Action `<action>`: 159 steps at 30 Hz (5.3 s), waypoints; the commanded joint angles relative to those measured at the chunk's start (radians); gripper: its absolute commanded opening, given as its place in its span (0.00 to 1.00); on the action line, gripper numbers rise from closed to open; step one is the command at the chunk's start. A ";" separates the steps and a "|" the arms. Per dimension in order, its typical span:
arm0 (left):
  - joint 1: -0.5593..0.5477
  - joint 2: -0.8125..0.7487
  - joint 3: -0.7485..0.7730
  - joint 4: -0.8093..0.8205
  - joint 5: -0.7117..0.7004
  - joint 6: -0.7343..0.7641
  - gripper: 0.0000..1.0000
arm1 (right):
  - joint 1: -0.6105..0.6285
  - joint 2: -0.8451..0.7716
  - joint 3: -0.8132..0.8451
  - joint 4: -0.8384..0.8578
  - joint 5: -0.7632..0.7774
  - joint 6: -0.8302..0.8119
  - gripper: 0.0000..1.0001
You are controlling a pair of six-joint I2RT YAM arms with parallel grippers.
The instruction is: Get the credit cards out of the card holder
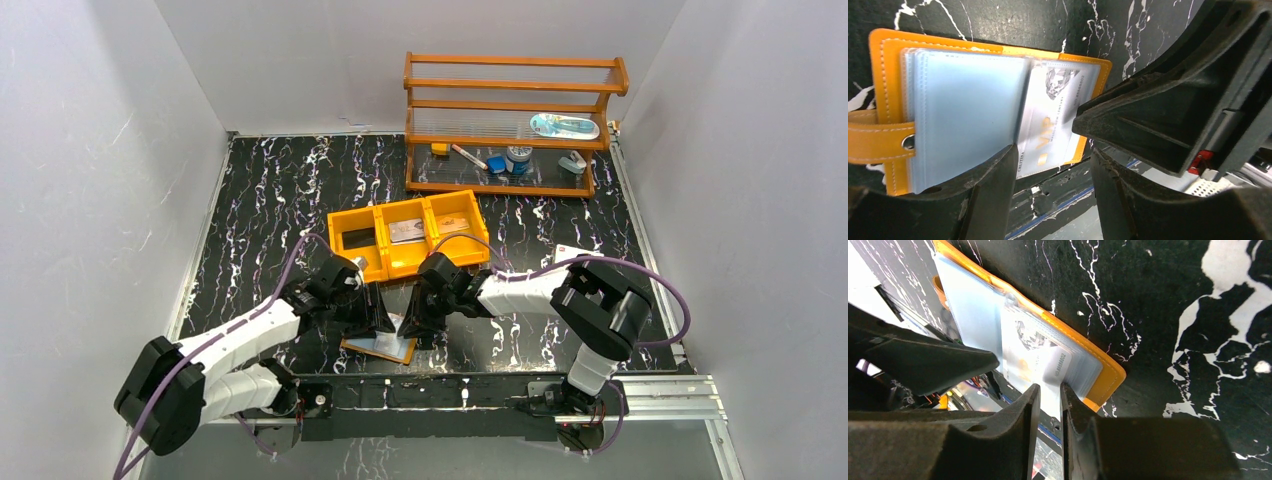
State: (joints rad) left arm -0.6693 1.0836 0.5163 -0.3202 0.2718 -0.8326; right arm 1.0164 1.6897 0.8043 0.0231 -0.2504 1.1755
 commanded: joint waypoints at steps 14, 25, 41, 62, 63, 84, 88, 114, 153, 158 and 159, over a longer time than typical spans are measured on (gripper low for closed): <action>0.166 0.020 -0.148 0.148 0.215 0.032 0.55 | 0.000 0.045 -0.057 -0.056 0.060 -0.016 0.30; 0.172 0.011 -0.311 0.423 0.339 -0.137 0.34 | -0.003 0.045 -0.063 -0.038 0.046 -0.014 0.29; 0.177 -0.055 -0.296 0.394 0.311 -0.147 0.00 | -0.010 0.045 -0.073 -0.044 0.052 -0.013 0.29; 0.191 -0.216 -0.210 0.123 0.146 -0.064 0.00 | -0.018 0.045 -0.085 -0.043 0.057 -0.013 0.28; 0.191 -0.217 -0.213 0.134 0.155 -0.065 0.00 | -0.018 0.045 -0.085 -0.042 0.056 -0.013 0.28; 0.247 0.057 -0.346 0.546 0.419 -0.107 0.42 | -0.021 0.045 -0.095 -0.022 0.039 -0.016 0.28; 0.252 0.064 -0.390 0.647 0.449 -0.154 0.34 | -0.021 0.045 -0.102 -0.013 0.034 -0.011 0.28; 0.255 -0.053 -0.341 0.547 0.391 -0.095 0.00 | -0.033 0.012 -0.072 -0.069 0.062 -0.052 0.35; 0.255 -0.167 -0.178 0.171 0.257 0.041 0.00 | -0.029 -0.126 0.059 0.009 -0.022 -0.146 0.34; 0.255 -0.152 -0.178 0.174 0.264 0.041 0.00 | -0.013 -0.049 0.059 0.068 -0.075 -0.129 0.36; 0.255 -0.151 -0.178 0.176 0.265 0.039 0.00 | -0.010 -0.029 0.054 0.073 -0.084 -0.121 0.36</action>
State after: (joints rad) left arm -0.4145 0.9283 0.3042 -0.1360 0.5060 -0.8024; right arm 0.9901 1.6051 0.8364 0.0376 -0.2813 1.0523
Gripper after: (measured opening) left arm 0.008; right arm 0.354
